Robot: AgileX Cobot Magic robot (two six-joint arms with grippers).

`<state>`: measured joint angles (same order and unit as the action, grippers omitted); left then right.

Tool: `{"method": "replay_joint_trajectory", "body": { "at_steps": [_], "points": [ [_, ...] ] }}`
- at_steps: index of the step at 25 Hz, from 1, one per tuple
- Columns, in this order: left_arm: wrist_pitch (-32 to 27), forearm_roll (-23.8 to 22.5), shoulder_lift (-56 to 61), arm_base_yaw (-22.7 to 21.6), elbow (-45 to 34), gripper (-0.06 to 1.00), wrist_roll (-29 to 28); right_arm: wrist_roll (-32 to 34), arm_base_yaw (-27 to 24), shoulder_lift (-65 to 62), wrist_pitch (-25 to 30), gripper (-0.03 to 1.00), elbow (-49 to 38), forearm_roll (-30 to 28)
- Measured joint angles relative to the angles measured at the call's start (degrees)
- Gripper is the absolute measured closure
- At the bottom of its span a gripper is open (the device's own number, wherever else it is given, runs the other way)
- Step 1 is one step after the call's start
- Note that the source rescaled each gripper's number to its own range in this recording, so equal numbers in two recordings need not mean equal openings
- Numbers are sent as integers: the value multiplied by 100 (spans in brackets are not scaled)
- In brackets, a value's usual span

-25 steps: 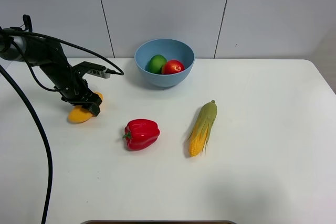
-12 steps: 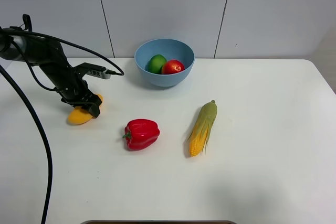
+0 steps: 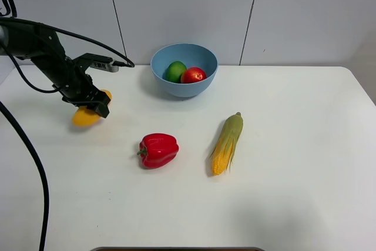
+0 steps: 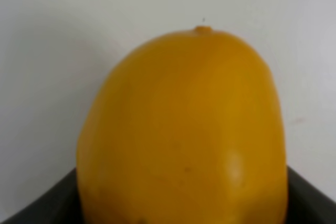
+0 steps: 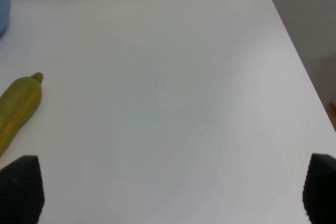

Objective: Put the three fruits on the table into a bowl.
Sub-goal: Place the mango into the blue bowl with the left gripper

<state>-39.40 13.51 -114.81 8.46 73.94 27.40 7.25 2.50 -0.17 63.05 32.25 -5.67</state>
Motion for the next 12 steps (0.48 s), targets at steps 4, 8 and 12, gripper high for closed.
{"method": "replay_joint_trajectory", "body": {
  "at_steps": [4, 8, 12],
  "points": [
    [-2, 4, 301, 0, 0, 94, -191, 5, 0, 0, 0, -3, 0, 0],
    [-7, 126, 512, 0, 0, 94, -294, 5, 0, 0, 0, -3, 0, 0],
    [-7, 420, 668, 19, 0, 94, -294, 5, 0, 0, 0, -3, 0, 0]
  ]
}}
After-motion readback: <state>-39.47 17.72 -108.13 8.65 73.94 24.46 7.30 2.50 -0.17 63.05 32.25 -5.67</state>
